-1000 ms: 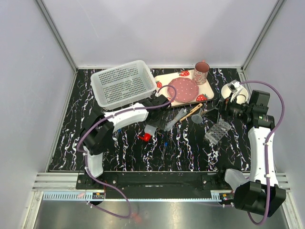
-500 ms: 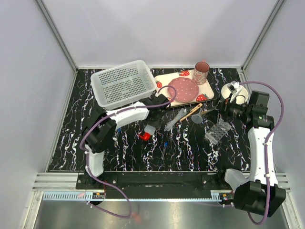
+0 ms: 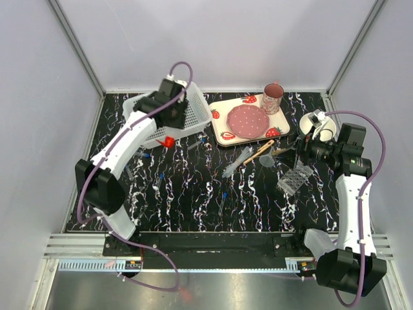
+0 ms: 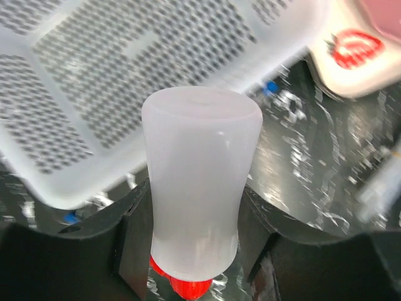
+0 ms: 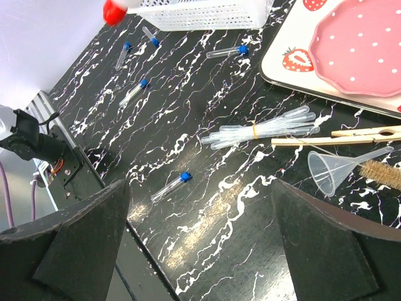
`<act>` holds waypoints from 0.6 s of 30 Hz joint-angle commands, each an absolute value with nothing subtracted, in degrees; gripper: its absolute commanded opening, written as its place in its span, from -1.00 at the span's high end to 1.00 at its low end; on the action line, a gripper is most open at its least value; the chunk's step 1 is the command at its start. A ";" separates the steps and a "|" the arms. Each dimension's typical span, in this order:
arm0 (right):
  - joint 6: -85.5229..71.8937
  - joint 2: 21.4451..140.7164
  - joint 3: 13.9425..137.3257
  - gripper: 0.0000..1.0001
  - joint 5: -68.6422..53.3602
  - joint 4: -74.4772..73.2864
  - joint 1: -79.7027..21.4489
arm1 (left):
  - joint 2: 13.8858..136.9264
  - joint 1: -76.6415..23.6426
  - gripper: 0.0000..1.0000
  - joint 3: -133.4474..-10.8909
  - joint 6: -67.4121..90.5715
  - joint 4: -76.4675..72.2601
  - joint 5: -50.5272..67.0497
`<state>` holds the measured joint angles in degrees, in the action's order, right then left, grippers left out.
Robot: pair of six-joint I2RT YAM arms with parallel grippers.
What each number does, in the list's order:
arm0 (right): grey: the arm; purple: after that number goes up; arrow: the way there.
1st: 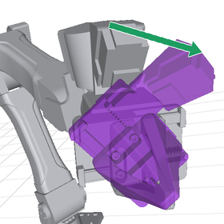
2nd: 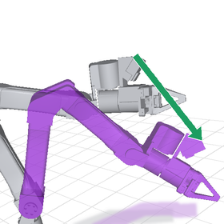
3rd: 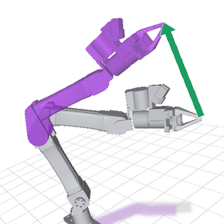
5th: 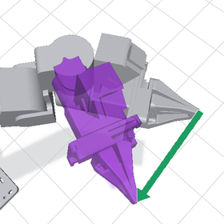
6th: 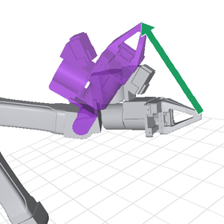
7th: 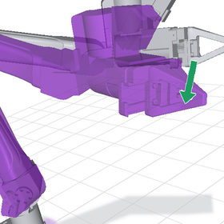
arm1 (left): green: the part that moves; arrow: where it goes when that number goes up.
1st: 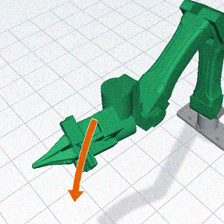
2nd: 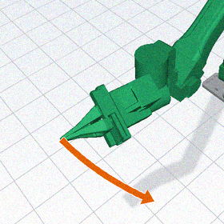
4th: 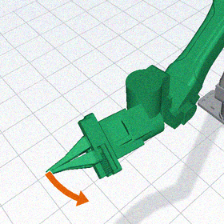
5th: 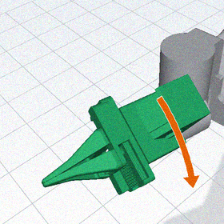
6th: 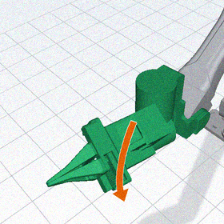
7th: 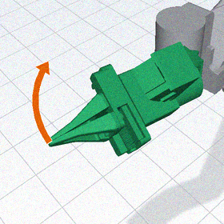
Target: Organize the chemistry lab equipment
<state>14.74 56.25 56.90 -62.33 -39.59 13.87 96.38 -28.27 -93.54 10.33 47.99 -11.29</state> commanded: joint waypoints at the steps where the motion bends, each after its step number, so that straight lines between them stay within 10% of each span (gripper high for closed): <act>1: 15.03 55.37 57.57 -0.99 -64.51 -37.27 13.62 | 102.82 -21.02 0.17 -103.52 2.12 50.89 -16.33; 6: 14.68 55.90 58.53 -0.99 -65.21 -37.44 13.71 | 113.26 -14.60 0.13 -117.14 5.01 51.24 -16.26; 11: 15.55 56.77 59.24 -0.99 -66.00 -38.14 13.45 | 119.53 -14.06 -0.59 -129.10 5.71 54.66 -18.81; 18: 30.46 61.95 63.80 -0.99 -59.79 -47.45 6.78 | 105.93 -13.98 -0.98 -118.76 7.29 50.46 -16.01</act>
